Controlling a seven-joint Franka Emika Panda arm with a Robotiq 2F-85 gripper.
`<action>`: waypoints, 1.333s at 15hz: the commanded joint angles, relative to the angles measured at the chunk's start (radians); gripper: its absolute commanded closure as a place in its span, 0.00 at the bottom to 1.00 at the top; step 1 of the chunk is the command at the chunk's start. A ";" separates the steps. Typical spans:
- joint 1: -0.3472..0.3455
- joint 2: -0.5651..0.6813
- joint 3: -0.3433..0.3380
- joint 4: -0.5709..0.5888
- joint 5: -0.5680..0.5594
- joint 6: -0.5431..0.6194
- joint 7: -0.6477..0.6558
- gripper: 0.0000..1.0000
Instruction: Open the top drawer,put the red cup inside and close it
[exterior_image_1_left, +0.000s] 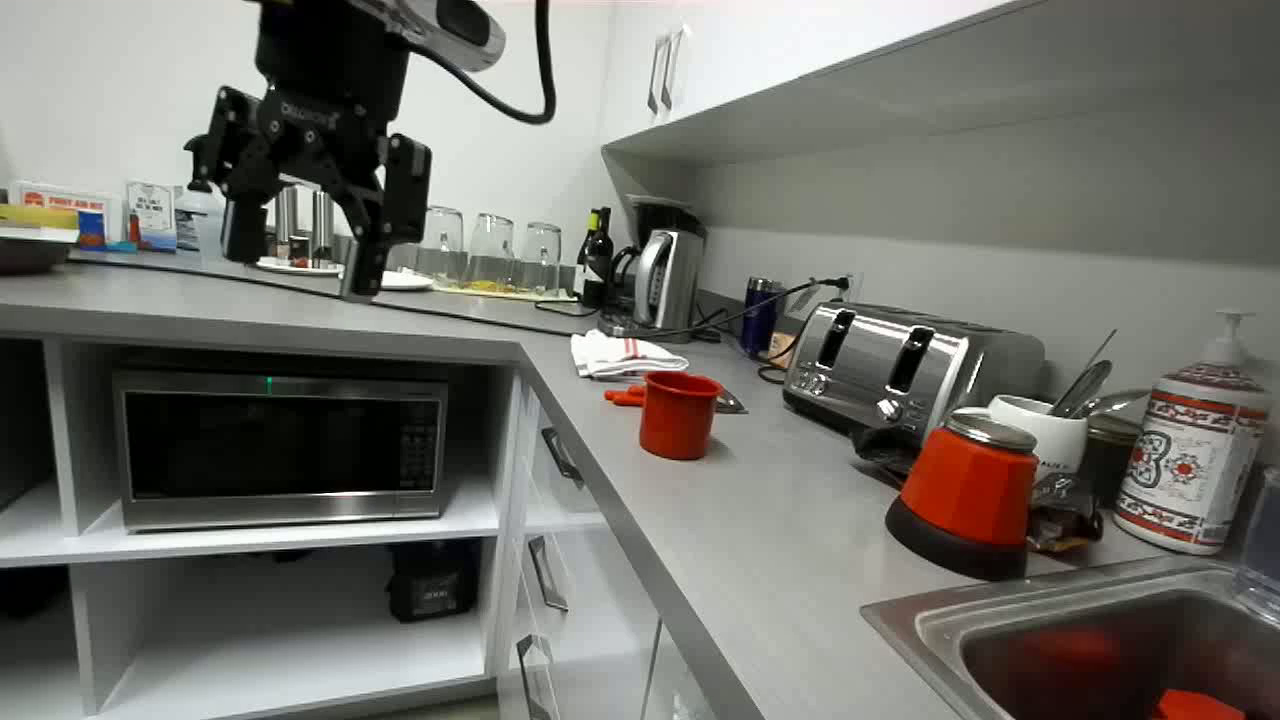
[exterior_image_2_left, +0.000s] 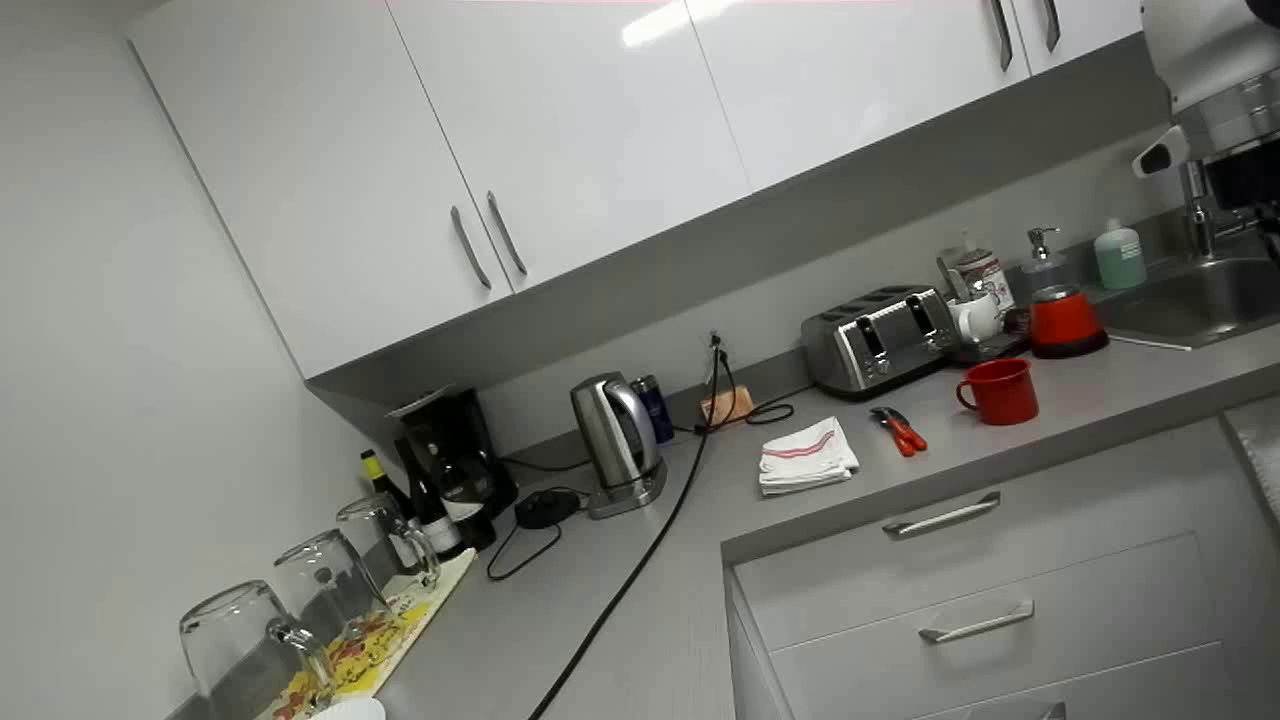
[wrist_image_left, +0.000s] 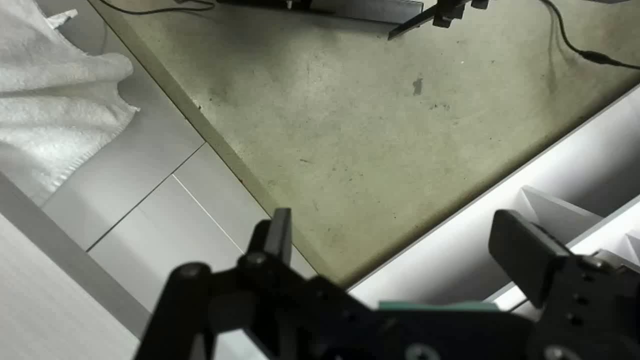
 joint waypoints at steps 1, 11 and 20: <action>-0.017 0.001 0.016 0.001 0.007 -0.001 -0.005 0.00; -0.026 -0.004 0.051 -0.011 -0.071 0.061 0.014 0.00; -0.067 0.047 0.160 -0.120 -0.455 0.330 0.098 0.00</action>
